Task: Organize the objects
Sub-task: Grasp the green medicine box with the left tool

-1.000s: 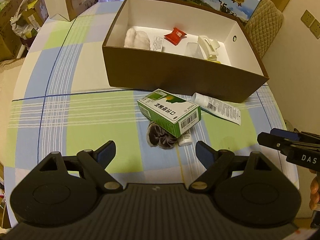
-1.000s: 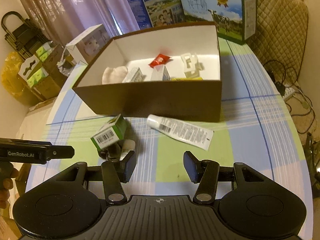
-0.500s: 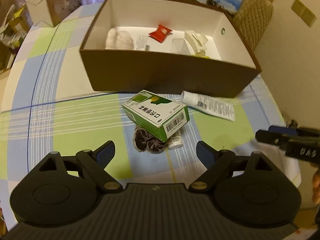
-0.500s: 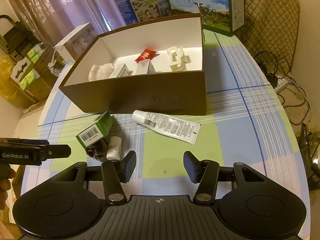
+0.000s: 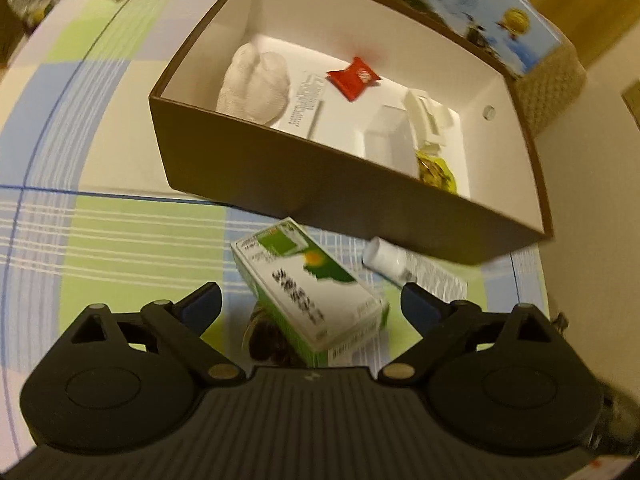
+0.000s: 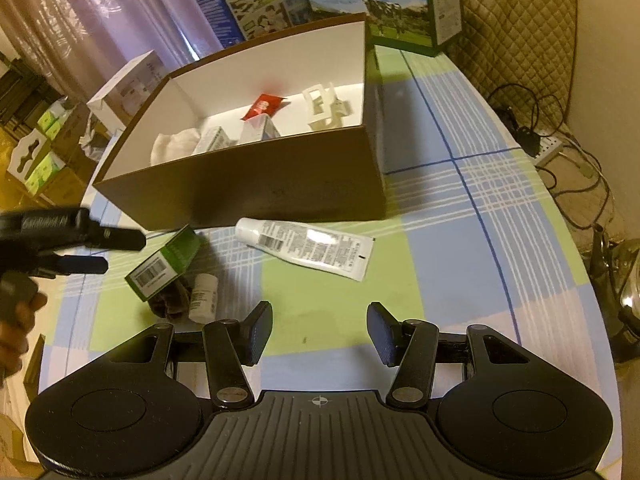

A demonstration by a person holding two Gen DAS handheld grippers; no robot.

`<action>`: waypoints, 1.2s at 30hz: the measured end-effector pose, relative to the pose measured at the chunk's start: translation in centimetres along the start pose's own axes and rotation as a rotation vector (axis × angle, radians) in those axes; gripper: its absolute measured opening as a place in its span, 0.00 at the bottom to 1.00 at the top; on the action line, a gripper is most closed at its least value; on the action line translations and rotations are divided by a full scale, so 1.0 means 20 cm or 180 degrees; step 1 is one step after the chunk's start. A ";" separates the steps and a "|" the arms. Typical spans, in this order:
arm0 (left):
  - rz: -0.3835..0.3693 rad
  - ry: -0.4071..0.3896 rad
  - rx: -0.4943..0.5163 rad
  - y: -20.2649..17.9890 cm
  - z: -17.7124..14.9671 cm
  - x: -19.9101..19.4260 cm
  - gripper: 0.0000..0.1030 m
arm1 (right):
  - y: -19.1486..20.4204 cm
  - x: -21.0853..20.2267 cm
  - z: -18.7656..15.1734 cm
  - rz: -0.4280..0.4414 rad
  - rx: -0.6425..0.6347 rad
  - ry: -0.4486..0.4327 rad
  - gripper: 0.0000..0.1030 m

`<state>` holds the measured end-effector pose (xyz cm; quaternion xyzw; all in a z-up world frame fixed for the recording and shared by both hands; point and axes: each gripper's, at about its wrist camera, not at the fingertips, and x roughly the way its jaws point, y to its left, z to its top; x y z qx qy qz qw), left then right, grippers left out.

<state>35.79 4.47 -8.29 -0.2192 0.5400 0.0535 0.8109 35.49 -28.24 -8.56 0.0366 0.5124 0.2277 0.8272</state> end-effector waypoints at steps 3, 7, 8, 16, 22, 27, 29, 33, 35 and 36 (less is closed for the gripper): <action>0.0033 0.0088 -0.0125 0.01 0.05 0.08 0.91 | -0.02 0.01 0.00 -0.0031 0.0046 0.0017 0.48; 0.0038 0.0203 -0.0183 0.01 0.08 0.18 0.91 | -0.05 0.03 -0.01 -0.0069 0.0110 0.0048 0.48; 0.0035 0.0222 -0.0173 0.00 0.08 0.20 0.91 | -0.06 0.03 -0.01 -0.0080 0.0124 0.0056 0.48; 0.0108 0.0422 -0.0121 0.03 0.08 0.28 0.67 | -0.10 0.07 0.00 -0.0136 0.0208 0.0097 0.48; 0.0044 0.0324 -0.0128 0.12 0.07 0.21 0.50 | -0.08 0.13 0.01 -0.0115 0.0012 0.0110 0.48; 0.0226 0.0140 -0.0004 0.21 0.03 0.14 0.49 | -0.02 0.23 0.01 -0.0004 -0.0314 0.0094 0.48; 0.0284 0.0078 -0.0020 0.26 0.01 0.12 0.49 | 0.00 0.27 0.02 0.0023 -0.0492 0.0067 0.48; 0.0423 -0.0054 -0.0158 0.41 -0.06 0.07 0.49 | 0.04 0.35 0.05 0.0147 -0.0881 -0.0063 0.48; 0.0515 -0.0101 -0.0197 0.46 -0.09 0.05 0.49 | 0.04 0.40 0.06 0.0218 -0.1055 -0.0129 0.48; 0.0556 -0.0117 -0.0232 0.49 -0.11 0.04 0.49 | 0.05 0.42 0.08 0.0230 -0.1136 -0.0148 0.48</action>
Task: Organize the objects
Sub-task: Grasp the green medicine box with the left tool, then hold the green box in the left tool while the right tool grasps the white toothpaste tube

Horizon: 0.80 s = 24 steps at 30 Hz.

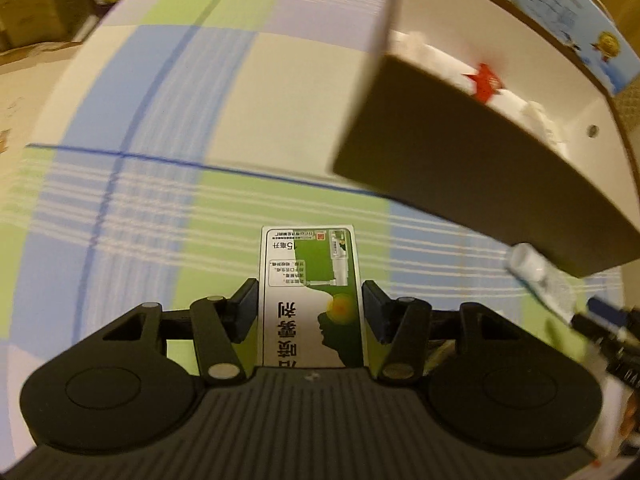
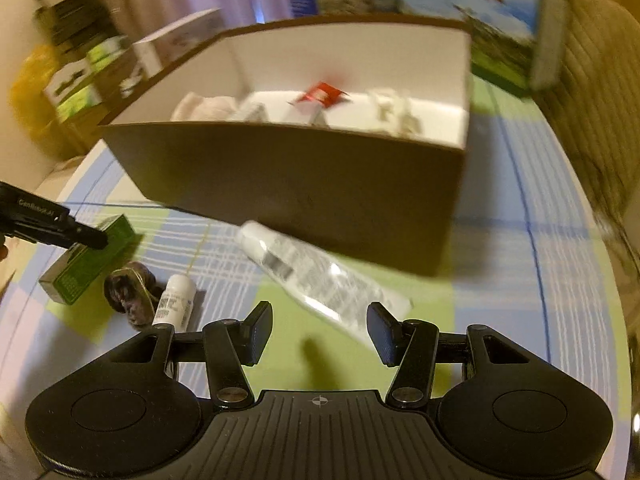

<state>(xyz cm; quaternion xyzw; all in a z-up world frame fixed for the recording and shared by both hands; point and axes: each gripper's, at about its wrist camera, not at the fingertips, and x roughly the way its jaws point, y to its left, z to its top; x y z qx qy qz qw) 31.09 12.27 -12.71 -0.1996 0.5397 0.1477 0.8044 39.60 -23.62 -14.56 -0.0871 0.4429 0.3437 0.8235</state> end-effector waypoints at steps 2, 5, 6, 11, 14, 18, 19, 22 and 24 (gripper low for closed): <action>0.0046 -0.0001 -0.0056 0.05 -0.02 0.00 0.49 | 0.00 0.05 0.02 0.0041 -0.0221 -0.0062 0.48; 0.0077 -0.0030 -0.0118 0.10 -0.05 -0.01 0.49 | -0.01 0.13 0.02 0.0082 -0.0490 -0.0048 0.48; 0.0090 -0.0036 -0.0127 0.11 -0.06 -0.01 0.49 | -0.01 0.16 0.02 0.0095 -0.0544 -0.0034 0.48; 0.0092 -0.0037 -0.0158 0.15 -0.08 -0.03 0.49 | -0.05 0.23 -0.01 0.0283 -0.0628 -0.0032 0.54; 0.0072 -0.0014 -0.0171 0.15 -0.10 -0.02 0.49 | -0.01 0.23 -0.02 0.0399 -0.0666 0.0055 0.55; 0.0076 -0.0022 -0.0102 0.14 -0.12 -0.02 0.50 | 0.12 0.23 -0.06 0.0359 -0.0797 0.0084 0.55; 0.0090 -0.0024 -0.0065 0.13 -0.12 -0.02 0.50 | 0.14 0.24 -0.06 0.0308 -0.0793 0.0080 0.55; 0.0121 -0.0018 0.0072 0.11 -0.13 -0.01 0.51 | 0.20 0.27 -0.03 0.0181 -0.0643 0.0060 0.54; 0.0144 -0.0019 0.0179 0.10 -0.14 0.00 0.52 | 0.23 0.29 -0.01 0.0089 -0.0615 0.0046 0.54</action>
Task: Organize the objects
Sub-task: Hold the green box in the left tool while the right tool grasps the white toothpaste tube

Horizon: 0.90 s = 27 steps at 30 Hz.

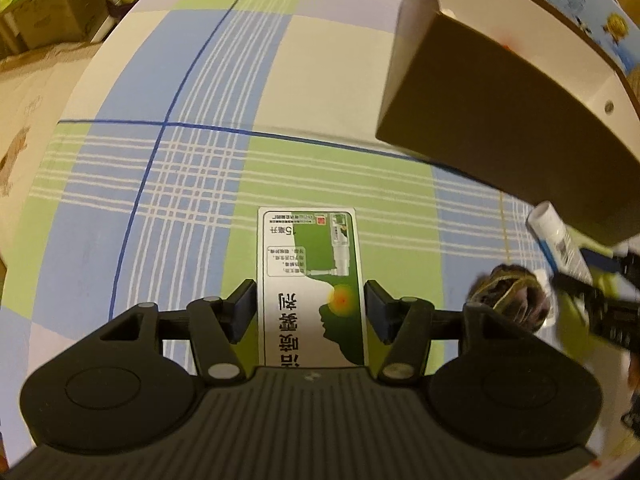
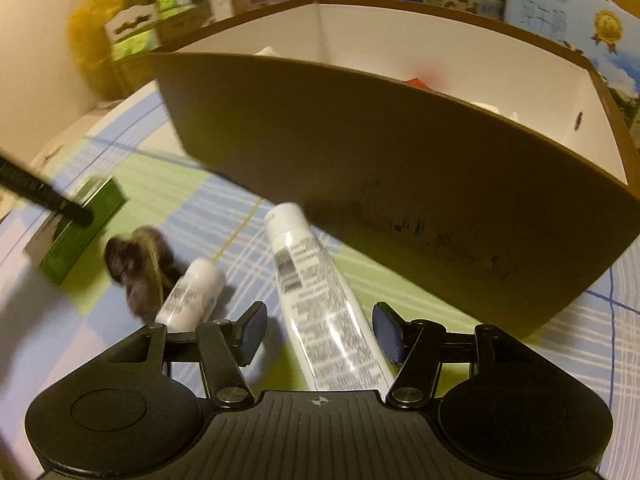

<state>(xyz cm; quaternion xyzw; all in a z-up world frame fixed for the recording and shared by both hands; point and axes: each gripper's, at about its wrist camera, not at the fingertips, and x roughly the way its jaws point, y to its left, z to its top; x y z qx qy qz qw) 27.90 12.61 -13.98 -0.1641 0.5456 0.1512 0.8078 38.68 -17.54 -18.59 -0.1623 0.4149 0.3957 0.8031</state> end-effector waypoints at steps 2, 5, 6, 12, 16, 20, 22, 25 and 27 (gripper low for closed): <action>0.0037 -0.0007 0.0107 -0.02 -0.01 0.00 0.54 | 0.02 0.03 0.02 -0.0068 -0.0026 -0.0018 0.54; 0.0124 -0.0051 0.0247 -0.04 -0.04 0.00 0.55 | 0.07 0.07 0.04 -0.0117 -0.0137 -0.0060 0.54; 0.0140 -0.0055 0.0259 -0.04 -0.04 0.00 0.55 | 0.08 0.08 0.04 -0.0118 -0.0159 -0.0077 0.50; 0.0188 -0.0064 0.0253 -0.01 -0.06 0.00 0.51 | 0.14 0.08 0.02 -0.0113 -0.0158 -0.0069 0.39; 0.0200 -0.0081 0.0270 0.00 -0.09 -0.01 0.50 | 0.15 0.02 -0.04 -0.0159 -0.0089 0.0019 0.39; 0.0177 -0.0072 0.0344 -0.03 -0.15 -0.03 0.50 | 0.17 -0.07 -0.12 -0.0214 -0.0013 0.0118 0.39; 0.0147 -0.0049 0.0428 -0.07 -0.19 -0.04 0.49 | 0.18 -0.11 -0.17 -0.0235 0.0018 0.0180 0.39; 0.0065 -0.0009 0.0603 -0.15 -0.27 -0.07 0.49 | 0.20 -0.17 -0.22 -0.0231 0.0039 0.0253 0.39; 0.0003 0.0022 0.0723 -0.21 -0.33 -0.08 0.49 | 0.22 -0.21 -0.25 -0.0236 0.0044 0.0300 0.39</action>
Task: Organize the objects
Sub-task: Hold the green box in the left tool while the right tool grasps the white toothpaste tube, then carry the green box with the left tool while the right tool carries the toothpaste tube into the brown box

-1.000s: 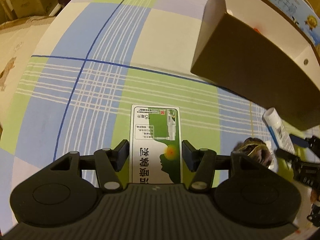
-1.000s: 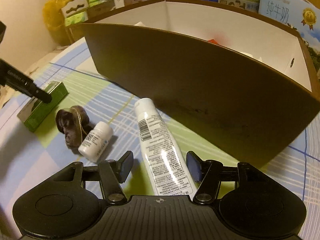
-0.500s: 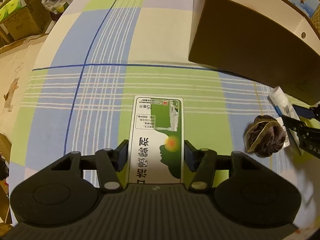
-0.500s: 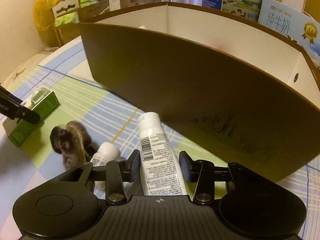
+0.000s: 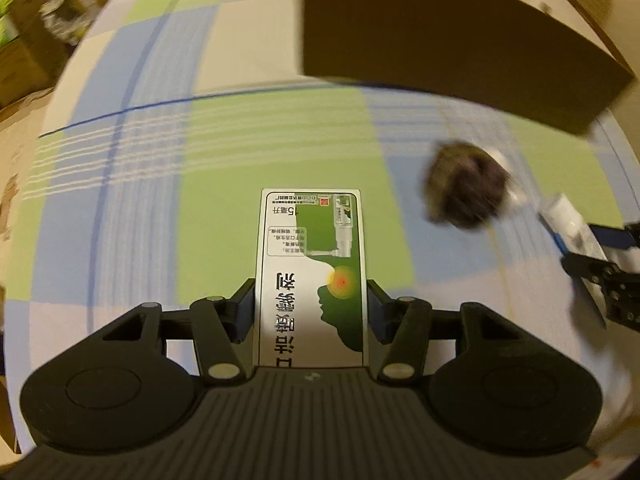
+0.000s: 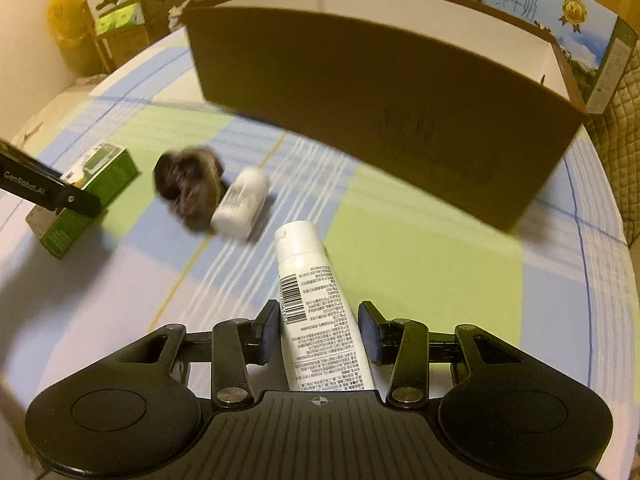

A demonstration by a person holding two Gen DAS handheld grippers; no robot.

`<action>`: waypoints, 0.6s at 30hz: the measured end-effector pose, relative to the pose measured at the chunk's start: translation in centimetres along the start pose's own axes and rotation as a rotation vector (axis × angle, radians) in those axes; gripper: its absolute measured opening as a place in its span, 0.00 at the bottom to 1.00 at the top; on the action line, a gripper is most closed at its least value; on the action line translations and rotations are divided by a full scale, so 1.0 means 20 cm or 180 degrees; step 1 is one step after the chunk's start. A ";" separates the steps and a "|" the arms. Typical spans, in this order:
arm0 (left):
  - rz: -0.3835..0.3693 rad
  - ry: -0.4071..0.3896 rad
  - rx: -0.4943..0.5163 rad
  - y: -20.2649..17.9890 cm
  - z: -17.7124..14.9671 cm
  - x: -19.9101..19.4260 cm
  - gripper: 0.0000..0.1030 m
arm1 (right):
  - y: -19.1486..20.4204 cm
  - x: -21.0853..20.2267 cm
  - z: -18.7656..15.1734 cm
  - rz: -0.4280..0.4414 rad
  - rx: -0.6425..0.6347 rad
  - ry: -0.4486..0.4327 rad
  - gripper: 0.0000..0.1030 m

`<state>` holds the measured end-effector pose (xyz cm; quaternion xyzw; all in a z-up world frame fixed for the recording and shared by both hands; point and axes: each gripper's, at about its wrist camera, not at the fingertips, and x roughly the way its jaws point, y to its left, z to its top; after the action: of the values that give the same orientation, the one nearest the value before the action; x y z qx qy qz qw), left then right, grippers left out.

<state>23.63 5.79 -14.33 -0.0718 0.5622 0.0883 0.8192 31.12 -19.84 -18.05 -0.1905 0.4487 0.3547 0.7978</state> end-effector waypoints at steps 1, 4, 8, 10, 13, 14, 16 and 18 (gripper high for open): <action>-0.0029 0.0013 0.0051 -0.03 -0.02 0.00 0.50 | 0.00 -0.01 -0.01 0.0002 0.0009 0.0021 0.39; -0.0029 0.0028 0.0165 -0.09 -0.05 0.00 0.52 | 0.02 -0.03 -0.04 -0.0023 -0.0002 0.0068 0.39; -0.0003 0.0019 0.0254 -0.12 -0.05 0.01 0.55 | 0.04 -0.02 -0.04 -0.0068 0.0031 0.0076 0.39; 0.0003 0.0008 0.0272 -0.12 -0.05 0.01 0.55 | 0.05 -0.02 -0.04 -0.0077 0.0027 0.0076 0.39; -0.0010 -0.0013 0.0276 -0.12 -0.04 0.01 0.50 | 0.06 -0.02 -0.04 -0.0087 0.0014 0.0070 0.39; -0.0008 -0.0015 0.0267 -0.12 -0.04 0.01 0.50 | 0.06 -0.03 -0.04 -0.0089 0.0020 0.0065 0.38; -0.0004 -0.0013 0.0275 -0.13 -0.04 0.01 0.49 | 0.06 -0.03 -0.04 -0.0100 0.0036 0.0058 0.38; -0.0008 -0.0005 0.0271 -0.13 -0.04 0.00 0.49 | 0.06 -0.04 -0.04 -0.0110 0.0077 0.0070 0.38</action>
<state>23.43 3.09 -14.64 -0.0375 0.5647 0.0633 0.8220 29.53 -19.73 -17.81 -0.1925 0.4583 0.3334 0.8011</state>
